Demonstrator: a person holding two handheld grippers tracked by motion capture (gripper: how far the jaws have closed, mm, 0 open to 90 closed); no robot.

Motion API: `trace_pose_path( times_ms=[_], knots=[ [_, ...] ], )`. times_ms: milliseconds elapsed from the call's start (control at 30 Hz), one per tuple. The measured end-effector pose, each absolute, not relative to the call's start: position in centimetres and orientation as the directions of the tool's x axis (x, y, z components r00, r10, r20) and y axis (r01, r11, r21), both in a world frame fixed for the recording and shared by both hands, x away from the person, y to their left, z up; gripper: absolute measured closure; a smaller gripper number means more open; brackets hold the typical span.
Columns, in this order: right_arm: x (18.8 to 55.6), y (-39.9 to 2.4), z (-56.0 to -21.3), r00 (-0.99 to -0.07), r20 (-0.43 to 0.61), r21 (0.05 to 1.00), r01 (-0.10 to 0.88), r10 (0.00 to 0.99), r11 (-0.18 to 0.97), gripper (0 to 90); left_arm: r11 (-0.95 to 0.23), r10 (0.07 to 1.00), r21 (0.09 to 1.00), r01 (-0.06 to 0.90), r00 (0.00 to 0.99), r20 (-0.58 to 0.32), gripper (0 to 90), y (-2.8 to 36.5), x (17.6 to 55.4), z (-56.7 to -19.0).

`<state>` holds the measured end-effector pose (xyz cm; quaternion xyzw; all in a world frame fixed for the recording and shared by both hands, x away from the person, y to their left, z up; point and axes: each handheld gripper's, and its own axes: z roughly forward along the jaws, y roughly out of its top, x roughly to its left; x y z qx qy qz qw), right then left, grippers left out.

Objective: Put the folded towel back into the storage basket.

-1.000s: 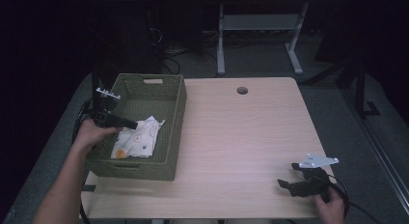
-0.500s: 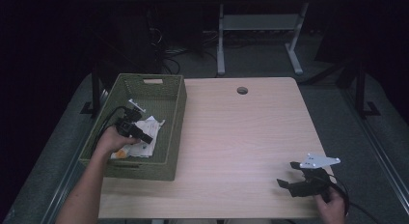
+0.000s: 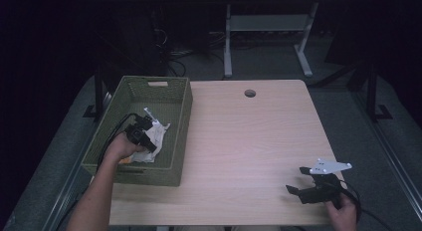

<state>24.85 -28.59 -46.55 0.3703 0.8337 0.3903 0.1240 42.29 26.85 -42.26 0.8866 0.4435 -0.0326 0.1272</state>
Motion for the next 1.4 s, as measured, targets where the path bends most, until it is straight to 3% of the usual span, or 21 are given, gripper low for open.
trace_pose_path(
  times_ms=[133, 267, 600, 1000, 1400],
  knots=[
    [24.9, -28.5, -46.7, -0.695, 0.082, 0.739, 0.523, 0.714, 0.424, 13.8, -0.577, 0.745, 0.247, 0.779, 0.625, -0.231, 89.0, 26.8, 41.9, -41.5],
    [24.9, -28.4, -46.7, -0.695, 0.085, 0.738, 0.526, 0.714, 0.424, 13.8, -0.554, 0.747, 0.279, 0.784, 0.616, -0.25, 79.5, 26.9, 41.8, -40.8],
    [24.9, -28.6, -46.7, -0.699, 0.085, 0.741, 0.521, 0.71, 0.424, 13.8, -0.554, 0.794, 0.18, 0.813, 0.581, -0.18, 83.2, 27.7, 42.3, -42.4],
    [24.9, -28.2, -46.4, -0.703, 0.078, 0.747, 0.511, 0.707, 0.426, 13.8, -0.45, 0.802, 0.356, 0.819, 0.546, -0.242, 72.1, 29.0, 40.4, -38.9],
    [24.6, -28.3, -46.1, -0.705, 0.074, 0.758, 0.499, 0.705, 0.42, 13.8, -0.397, 0.789, 0.472, 0.787, 0.556, -0.263, 59.9, 28.8, 38.8, -36.7]
  ],
)
